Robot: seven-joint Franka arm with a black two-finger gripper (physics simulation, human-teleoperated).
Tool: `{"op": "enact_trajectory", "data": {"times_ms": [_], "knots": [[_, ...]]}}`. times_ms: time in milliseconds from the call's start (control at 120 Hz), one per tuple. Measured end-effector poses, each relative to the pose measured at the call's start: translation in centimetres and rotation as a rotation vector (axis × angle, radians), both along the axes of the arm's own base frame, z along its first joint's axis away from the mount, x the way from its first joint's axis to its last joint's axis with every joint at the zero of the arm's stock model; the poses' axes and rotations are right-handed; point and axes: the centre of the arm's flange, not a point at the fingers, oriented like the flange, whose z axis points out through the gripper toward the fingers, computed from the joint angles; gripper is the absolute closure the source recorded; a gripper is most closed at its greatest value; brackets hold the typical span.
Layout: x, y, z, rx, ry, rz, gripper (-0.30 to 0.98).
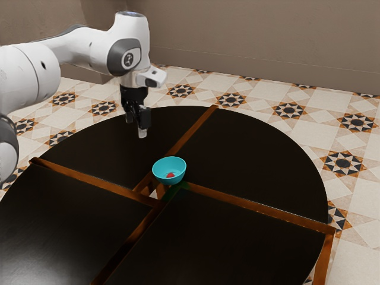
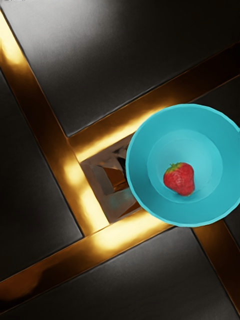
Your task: Take strawberry from the bowl
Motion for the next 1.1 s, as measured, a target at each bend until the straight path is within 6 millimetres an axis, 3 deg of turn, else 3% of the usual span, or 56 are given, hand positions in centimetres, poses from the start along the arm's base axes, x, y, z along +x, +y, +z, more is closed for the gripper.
{"op": "enact_trajectory", "data": {"times_ms": [142,283,500,858,1100], "knots": [[0.4,0.1,-3.9,0.044,0.008,-0.153,0.0],[1.0,-0.4,-5.4,0.058,-0.019,-0.276,0.0],[1.2,-2.9,-7.2,0.031,-0.043,-0.486,0.0],[2.4,-3.4,-12.7,0.029,0.005,-0.725,0.34],[2.9,-4.3,-15.3,0.015,0.005,-0.842,0.44]]}}
